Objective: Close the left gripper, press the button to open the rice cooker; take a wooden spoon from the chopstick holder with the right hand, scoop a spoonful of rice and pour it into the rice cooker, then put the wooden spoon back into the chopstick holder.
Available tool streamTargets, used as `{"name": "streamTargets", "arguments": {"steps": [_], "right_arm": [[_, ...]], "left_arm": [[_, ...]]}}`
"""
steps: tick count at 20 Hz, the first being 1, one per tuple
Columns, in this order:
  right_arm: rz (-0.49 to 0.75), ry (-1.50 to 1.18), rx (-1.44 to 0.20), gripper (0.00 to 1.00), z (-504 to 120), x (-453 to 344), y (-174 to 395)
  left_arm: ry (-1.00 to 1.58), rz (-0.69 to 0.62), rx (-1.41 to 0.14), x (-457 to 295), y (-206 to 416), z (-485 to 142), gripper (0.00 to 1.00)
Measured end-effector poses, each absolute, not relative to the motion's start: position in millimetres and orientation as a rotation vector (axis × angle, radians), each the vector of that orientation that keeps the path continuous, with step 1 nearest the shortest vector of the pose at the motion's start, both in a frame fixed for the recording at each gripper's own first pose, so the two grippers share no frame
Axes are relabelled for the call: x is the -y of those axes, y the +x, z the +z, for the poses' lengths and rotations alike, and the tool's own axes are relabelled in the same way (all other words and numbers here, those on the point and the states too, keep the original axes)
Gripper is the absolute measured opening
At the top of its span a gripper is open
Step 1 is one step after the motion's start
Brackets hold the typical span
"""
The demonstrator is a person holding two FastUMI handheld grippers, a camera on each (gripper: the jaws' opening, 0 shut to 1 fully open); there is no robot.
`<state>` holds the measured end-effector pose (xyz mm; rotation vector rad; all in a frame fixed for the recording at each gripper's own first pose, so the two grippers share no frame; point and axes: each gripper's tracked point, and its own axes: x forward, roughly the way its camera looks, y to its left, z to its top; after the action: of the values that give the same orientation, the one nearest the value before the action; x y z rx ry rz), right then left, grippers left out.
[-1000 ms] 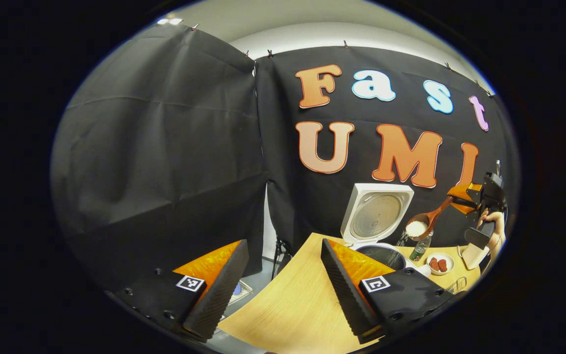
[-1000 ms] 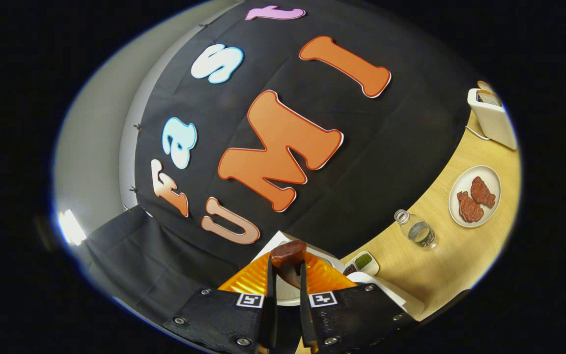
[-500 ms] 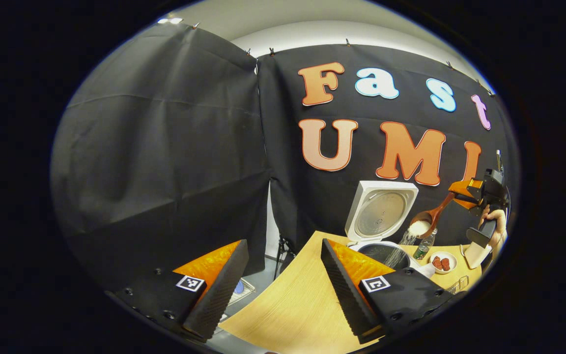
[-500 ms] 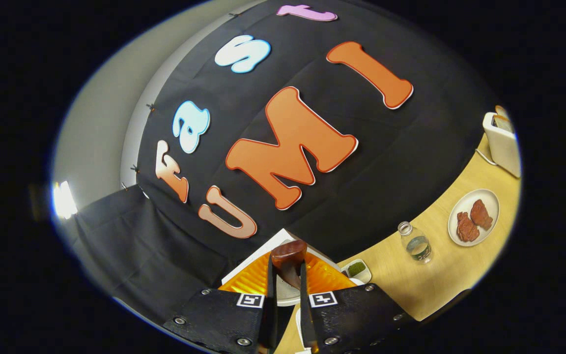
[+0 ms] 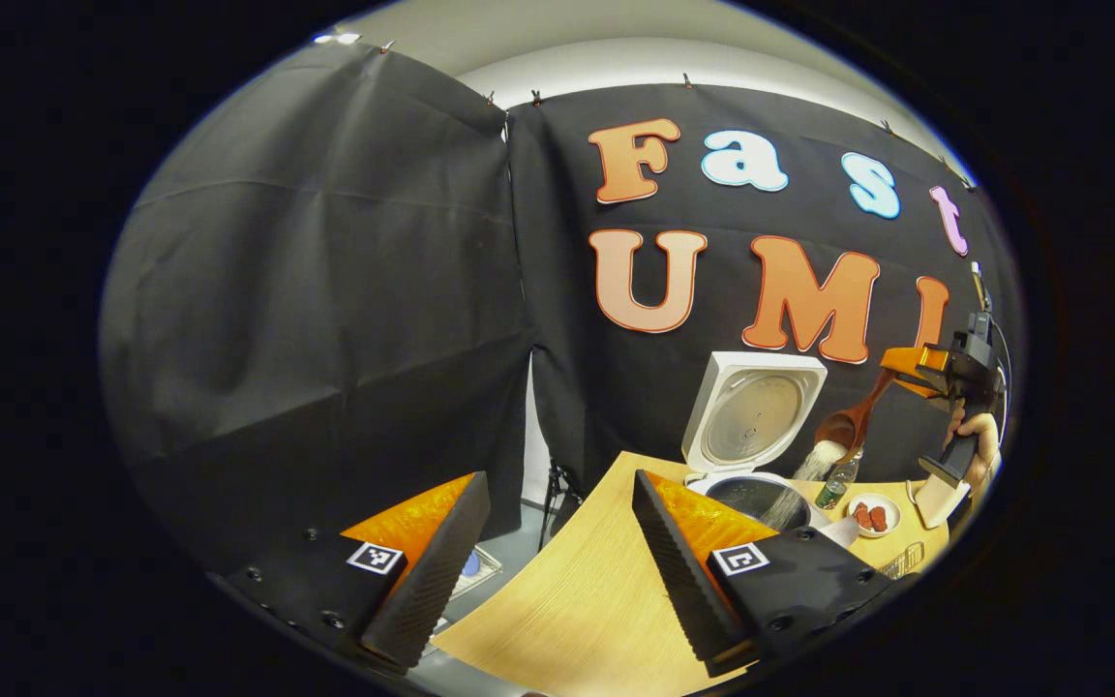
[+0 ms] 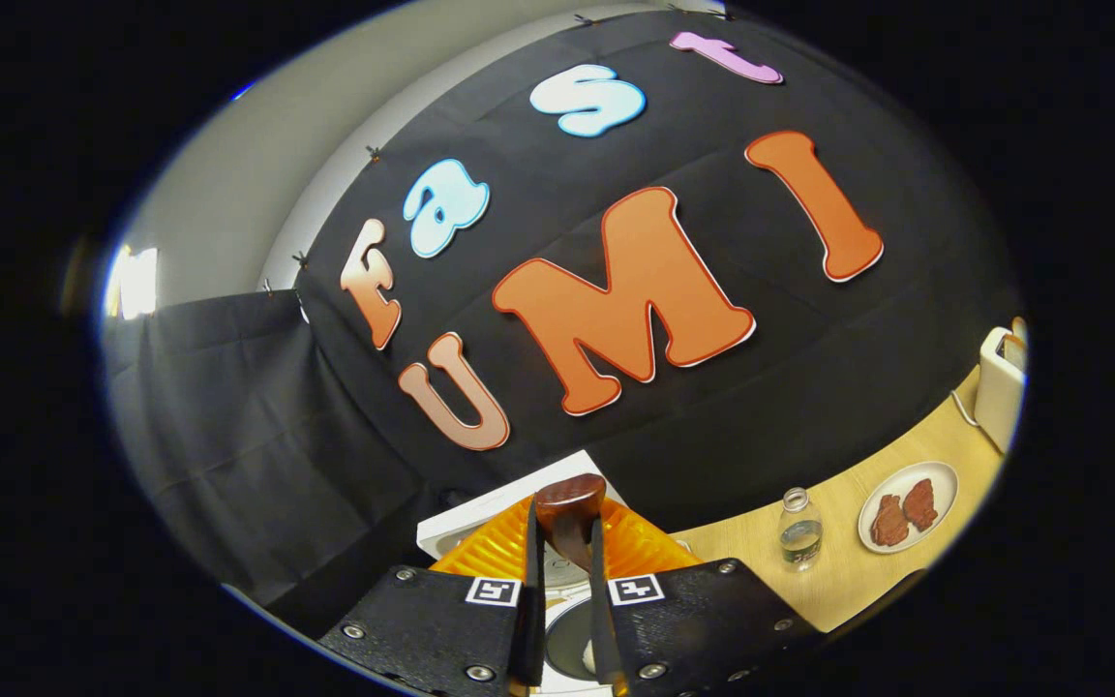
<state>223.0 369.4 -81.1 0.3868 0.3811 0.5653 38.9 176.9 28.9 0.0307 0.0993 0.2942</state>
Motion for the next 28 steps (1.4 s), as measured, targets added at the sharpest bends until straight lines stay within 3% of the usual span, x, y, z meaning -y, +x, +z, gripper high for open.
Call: {"name": "streamTargets", "arguments": {"steps": [20,23,24,25,28], "right_arm": [[0.79,0.016,-0.282,0.19,-86,-411,178],[0.786,0.058,-0.317,0.19,-87,-404,179],[0.779,0.085,-0.323,0.24,-85,-398,181],[0.768,0.106,-0.326,0.19,-82,-391,182],[0.715,0.111,-0.315,0.19,-75,-357,194]], "left_arm": [[0.028,0.289,-0.113,-176,41,20,1.0],[0.024,0.279,-0.11,-170,44,22,1.0],[0.021,0.276,-0.11,-170,45,21,1.0],[0.02,0.272,-0.109,-168,46,22,1.0],[0.018,0.251,-0.104,-157,53,25,1.0]]}}
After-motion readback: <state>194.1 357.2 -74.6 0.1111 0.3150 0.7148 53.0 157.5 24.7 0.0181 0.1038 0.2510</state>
